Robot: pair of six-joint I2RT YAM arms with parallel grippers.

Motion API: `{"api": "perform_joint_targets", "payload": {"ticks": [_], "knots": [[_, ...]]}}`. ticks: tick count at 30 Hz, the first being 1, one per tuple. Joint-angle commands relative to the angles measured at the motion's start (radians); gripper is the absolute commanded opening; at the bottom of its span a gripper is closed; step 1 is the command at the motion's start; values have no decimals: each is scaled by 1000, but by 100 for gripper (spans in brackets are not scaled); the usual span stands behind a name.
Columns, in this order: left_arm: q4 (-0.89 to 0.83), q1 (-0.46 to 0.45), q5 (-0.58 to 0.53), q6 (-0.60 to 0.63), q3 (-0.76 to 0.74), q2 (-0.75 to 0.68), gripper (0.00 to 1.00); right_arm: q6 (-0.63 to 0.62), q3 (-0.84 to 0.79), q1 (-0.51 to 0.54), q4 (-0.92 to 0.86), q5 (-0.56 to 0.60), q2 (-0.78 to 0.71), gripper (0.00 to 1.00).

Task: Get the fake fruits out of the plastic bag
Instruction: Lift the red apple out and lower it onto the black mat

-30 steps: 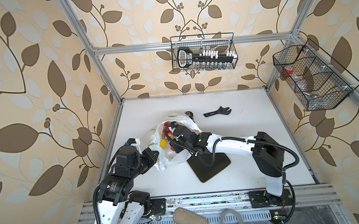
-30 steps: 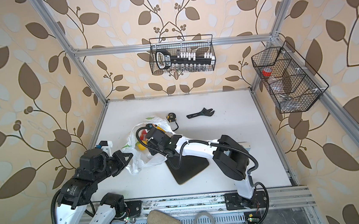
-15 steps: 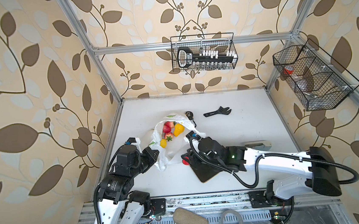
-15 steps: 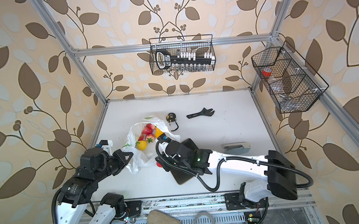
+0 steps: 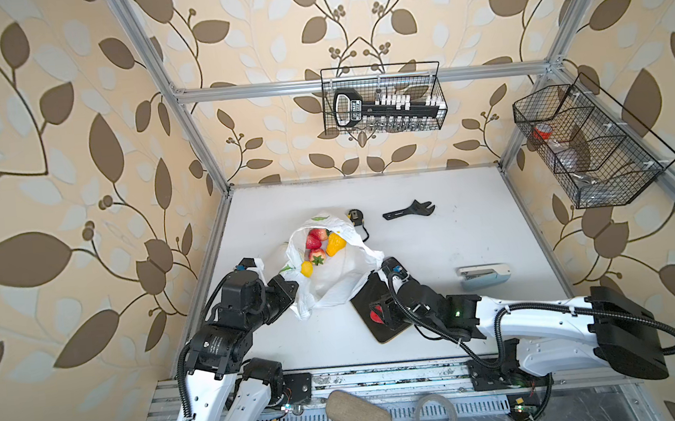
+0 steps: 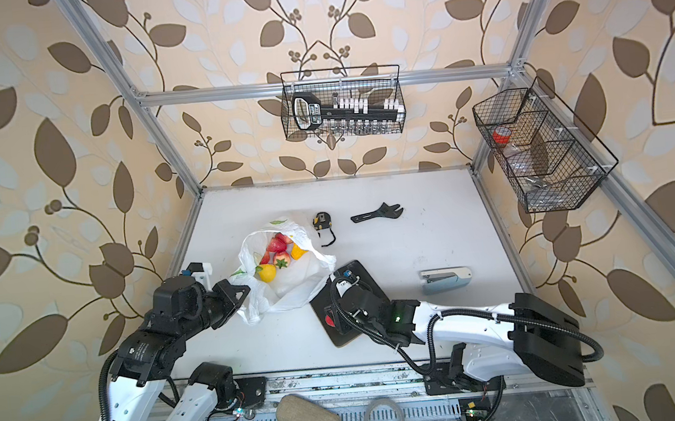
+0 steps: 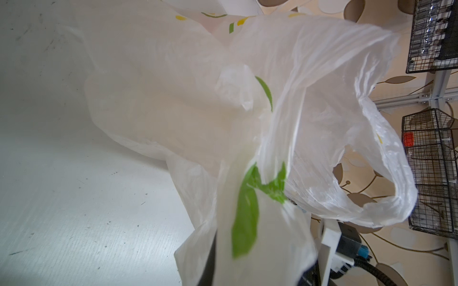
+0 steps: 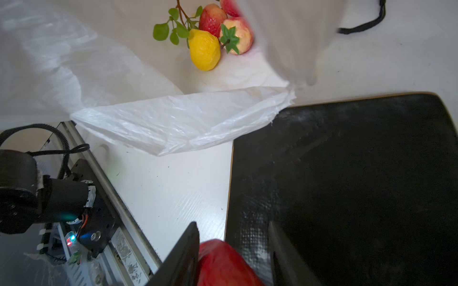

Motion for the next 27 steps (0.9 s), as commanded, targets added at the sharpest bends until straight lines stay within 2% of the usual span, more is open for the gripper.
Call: {"api": "perform_joint_targets", "payload": {"ticks": [1,14,21,27], "knots": [[16,-6,-11,5,22,3,0,65,-31,-17,123,13,55,45],[4,-6,-11,9,34,-5,0,100,-63,-54,252,-32,227,47],[-8,-6,-15,12,40,-8,0,119,-83,-55,252,-18,232,59],[-10,-7,-15,12,46,-7,0,120,-100,-54,216,7,163,67]]}}
